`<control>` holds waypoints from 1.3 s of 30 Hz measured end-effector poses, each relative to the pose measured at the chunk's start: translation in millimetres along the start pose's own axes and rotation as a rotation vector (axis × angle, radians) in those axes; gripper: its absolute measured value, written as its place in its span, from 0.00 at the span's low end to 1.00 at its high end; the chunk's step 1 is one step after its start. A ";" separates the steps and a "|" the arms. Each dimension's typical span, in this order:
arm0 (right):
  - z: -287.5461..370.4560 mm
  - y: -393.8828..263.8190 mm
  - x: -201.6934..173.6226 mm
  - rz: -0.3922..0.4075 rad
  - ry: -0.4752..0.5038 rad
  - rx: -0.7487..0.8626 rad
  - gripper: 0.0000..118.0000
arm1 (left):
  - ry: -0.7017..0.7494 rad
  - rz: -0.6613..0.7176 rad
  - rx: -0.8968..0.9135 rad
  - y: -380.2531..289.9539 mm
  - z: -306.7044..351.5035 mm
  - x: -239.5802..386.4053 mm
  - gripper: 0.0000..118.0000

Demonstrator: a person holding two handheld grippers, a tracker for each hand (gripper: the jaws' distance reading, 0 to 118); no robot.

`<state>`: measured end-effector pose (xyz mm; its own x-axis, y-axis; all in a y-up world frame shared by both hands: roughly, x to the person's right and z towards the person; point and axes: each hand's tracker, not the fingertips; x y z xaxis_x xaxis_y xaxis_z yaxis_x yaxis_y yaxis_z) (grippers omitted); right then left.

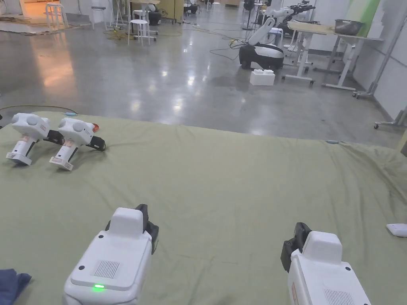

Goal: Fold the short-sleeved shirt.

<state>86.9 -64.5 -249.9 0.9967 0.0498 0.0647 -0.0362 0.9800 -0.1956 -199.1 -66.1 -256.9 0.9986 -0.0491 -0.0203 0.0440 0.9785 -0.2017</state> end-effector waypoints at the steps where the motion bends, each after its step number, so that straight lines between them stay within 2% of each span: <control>1: 0.9 0.0 -0.3 0.007 -0.007 0.005 0.00 | 0.009 0.001 0.001 -0.9 0.2 0.2 0.01; 6: 5.2 3.5 1.1 0.016 -0.011 0.021 0.00 | 0.035 0.070 0.018 2.2 4.2 -3.9 0.00; 11: 13.9 3.2 0.9 0.020 -0.024 0.034 0.00 | 0.018 0.046 0.054 2.1 10.2 -0.4 0.00; 13: 16.1 1.2 2.1 -0.023 -0.026 0.027 0.00 | 0.022 0.039 0.073 1.5 11.7 0.9 0.00; 15: 15.5 0.3 2.2 -0.031 -0.019 0.021 0.00 | 0.029 0.061 0.071 3.6 12.4 -0.1 0.00; 20: 15.0 2.4 2.5 -0.020 -0.012 0.030 0.00 | 0.040 0.005 0.094 8.0 18.4 5.4 0.00; 28: 16.8 8.0 4.4 -0.027 -0.017 0.038 0.01 | 0.041 0.034 0.091 11.7 21.1 2.1 0.02; 29: 17.4 7.8 4.7 -0.033 -0.015 0.037 0.03 | 0.043 0.035 0.081 12.0 21.5 1.8 0.06; 30: 17.7 7.5 4.5 -0.034 -0.016 0.036 0.10 | 0.044 0.037 0.077 12.2 22.1 1.9 0.13; 31: 18.5 7.0 4.3 -0.032 -0.020 0.035 0.25 | 0.048 0.038 0.076 12.1 23.0 1.6 0.23; 32: 19.2 6.4 4.1 -0.029 -0.023 0.035 0.51 | 0.050 0.040 0.076 13.1 24.0 0.4 0.37; 33: 19.3 6.0 3.6 -0.023 -0.031 0.035 0.69 | 0.048 0.045 0.077 13.1 25.0 -0.8 0.49; 34: 19.1 6.0 3.2 -0.020 -0.036 0.032 0.81 | 0.045 0.051 0.076 13.1 25.6 -1.7 0.60; 36: 20.6 4.5 3.7 -0.024 -0.034 0.039 0.84 | 0.046 0.056 0.077 12.4 26.2 -3.0 0.83; 38: 22.2 3.9 3.9 -0.031 -0.026 0.053 0.84 | 0.057 0.049 0.083 9.7 27.4 -3.2 0.94; 39: 21.7 4.3 3.7 -0.029 -0.023 0.052 0.84 | 0.062 0.046 0.085 8.7 27.8 -3.2 0.95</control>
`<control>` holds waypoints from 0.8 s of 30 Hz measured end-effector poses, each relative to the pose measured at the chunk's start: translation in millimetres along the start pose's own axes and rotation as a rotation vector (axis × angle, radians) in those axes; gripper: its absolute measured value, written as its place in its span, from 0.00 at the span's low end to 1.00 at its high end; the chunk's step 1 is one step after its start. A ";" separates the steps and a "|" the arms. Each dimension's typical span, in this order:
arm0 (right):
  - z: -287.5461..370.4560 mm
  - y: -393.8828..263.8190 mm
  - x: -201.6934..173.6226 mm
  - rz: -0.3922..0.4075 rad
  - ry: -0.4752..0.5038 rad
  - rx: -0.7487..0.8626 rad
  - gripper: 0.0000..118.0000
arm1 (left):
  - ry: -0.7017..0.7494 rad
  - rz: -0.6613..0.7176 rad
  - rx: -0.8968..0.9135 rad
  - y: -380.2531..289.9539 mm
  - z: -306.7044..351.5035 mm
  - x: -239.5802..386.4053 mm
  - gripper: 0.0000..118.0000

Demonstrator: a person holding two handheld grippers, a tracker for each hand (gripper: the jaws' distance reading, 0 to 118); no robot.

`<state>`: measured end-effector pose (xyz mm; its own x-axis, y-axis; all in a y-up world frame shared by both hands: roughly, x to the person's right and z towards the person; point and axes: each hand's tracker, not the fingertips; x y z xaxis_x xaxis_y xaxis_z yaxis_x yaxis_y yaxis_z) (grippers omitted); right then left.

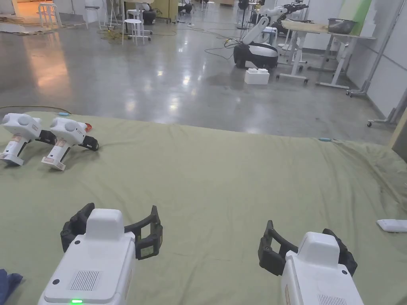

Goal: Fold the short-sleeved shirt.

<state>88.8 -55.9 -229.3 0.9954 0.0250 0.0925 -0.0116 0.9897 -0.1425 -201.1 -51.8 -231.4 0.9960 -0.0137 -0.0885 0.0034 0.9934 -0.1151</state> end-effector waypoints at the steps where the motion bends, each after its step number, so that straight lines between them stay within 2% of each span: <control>1: -0.3 0.2 -0.1 0.000 0.003 -0.001 0.84 | 0.003 -0.002 0.001 -0.6 0.1 -0.8 0.95; 8: -1.6 2.8 1.3 -0.004 -0.001 0.011 0.84 | 0.010 0.021 0.026 -1.4 2.8 -4.5 0.96; 13: -1.4 4.3 3.6 -0.020 0.051 0.021 0.89 | 0.009 0.015 0.044 -0.4 2.2 -6.2 0.97; 17: -1.6 6.3 -3.1 -0.005 -0.018 0.018 0.89 | 0.024 0.016 0.065 -1.3 1.5 -6.7 0.97; 20: -6.6 6.0 -2.8 -0.009 -0.014 0.006 0.89 | 0.020 0.034 0.059 -1.1 0.1 -8.1 0.97; 24: -10.5 7.0 0.4 -0.095 -0.004 -0.015 0.89 | 0.019 0.053 0.041 -2.1 -3.4 -9.5 0.97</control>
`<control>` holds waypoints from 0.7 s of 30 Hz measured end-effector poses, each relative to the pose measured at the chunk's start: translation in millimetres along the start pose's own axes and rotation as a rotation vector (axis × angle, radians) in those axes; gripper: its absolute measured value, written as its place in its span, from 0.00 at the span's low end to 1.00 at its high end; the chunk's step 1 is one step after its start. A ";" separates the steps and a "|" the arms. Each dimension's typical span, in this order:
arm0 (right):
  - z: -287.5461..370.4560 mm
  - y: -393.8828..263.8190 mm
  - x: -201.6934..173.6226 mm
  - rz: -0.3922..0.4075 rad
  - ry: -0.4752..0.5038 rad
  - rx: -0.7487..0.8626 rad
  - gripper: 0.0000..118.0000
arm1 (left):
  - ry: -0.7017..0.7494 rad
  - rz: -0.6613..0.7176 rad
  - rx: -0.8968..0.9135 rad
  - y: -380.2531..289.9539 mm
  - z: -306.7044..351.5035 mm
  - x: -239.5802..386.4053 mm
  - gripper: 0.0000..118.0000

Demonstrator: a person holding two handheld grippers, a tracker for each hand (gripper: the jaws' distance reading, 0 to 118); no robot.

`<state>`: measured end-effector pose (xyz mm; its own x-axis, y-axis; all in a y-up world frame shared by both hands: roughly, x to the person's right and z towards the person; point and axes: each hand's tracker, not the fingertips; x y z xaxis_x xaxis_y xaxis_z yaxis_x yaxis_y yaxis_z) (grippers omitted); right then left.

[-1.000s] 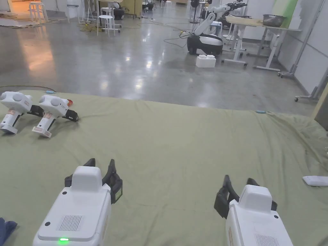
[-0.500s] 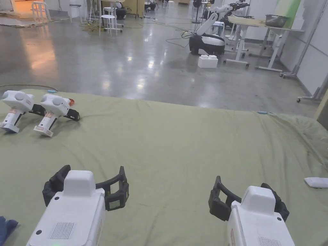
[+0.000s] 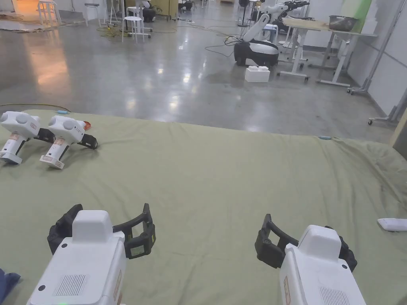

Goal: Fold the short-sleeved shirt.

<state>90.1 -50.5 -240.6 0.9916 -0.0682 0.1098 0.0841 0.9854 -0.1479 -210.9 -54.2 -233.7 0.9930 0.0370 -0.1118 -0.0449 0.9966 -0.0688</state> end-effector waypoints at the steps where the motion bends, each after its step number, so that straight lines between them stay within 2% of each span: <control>1: -2.0 0.6 0.2 -0.031 -0.014 -0.015 0.89 | -0.001 0.003 -0.008 -0.8 -1.8 -0.7 0.97; 6: -10.4 4.0 -0.7 -0.061 -0.054 -0.044 0.89 | -0.014 0.001 -0.029 -0.3 -7.8 -1.6 0.98; 13: -23.9 9.6 7.8 -0.165 -0.013 -0.144 0.89 | -0.023 -0.008 -0.054 3.2 -18.7 -4.2 0.98; 21: -31.2 22.4 14.0 -0.177 0.005 -0.153 0.89 | -0.034 -0.018 -0.060 7.1 -31.2 -11.2 0.98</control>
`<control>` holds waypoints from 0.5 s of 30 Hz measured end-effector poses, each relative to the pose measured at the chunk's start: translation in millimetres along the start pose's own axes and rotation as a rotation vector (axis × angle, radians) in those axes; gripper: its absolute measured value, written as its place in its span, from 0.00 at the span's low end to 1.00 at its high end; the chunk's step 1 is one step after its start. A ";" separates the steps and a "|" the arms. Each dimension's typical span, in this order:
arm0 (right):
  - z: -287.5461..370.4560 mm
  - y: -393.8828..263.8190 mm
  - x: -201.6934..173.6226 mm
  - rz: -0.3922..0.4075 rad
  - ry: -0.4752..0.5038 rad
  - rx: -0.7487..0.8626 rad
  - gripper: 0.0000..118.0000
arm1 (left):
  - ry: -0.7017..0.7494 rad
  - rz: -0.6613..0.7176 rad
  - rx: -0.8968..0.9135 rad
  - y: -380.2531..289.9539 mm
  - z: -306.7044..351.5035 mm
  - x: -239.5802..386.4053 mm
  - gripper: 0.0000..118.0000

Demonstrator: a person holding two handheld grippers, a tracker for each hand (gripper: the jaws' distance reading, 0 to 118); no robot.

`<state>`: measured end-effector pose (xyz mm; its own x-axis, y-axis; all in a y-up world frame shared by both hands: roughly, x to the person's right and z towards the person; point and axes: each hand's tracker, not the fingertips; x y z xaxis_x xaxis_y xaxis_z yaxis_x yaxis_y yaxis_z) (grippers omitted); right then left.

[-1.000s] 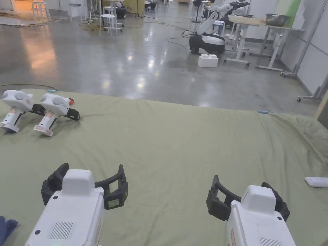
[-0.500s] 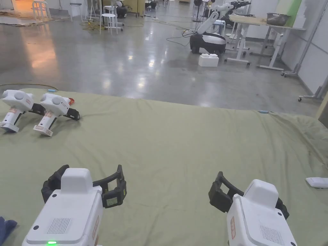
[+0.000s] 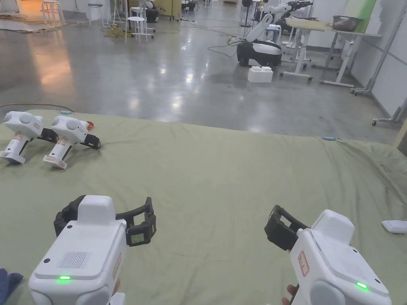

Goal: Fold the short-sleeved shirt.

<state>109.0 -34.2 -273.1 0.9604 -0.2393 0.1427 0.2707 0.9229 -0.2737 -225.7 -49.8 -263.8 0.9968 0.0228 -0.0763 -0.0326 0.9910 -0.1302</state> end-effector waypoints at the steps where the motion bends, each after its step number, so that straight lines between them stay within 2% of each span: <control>1: -1.1 1.7 0.1 0.002 -0.001 -0.002 0.89 | 0.002 -0.002 -0.001 0.4 -1.3 -0.7 0.98; 5: -8.0 6.7 1.8 0.024 -0.002 -0.023 0.89 | -0.001 -0.011 0.006 2.0 -3.9 -3.0 0.98; 8: -13.0 7.6 1.4 0.070 -0.012 -0.039 0.89 | -0.009 -0.022 0.004 1.6 -5.8 -3.0 0.98; 15: -16.8 4.4 -2.9 0.097 -0.042 -0.081 0.89 | -0.017 -0.031 -0.003 0.6 -6.6 0.1 0.98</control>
<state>108.5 -34.5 -290.7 0.9791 -0.1362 0.1509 0.1831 0.9134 -0.3637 -226.1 -50.0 -270.4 0.9985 -0.0052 -0.0552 -0.0023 0.9909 -0.1347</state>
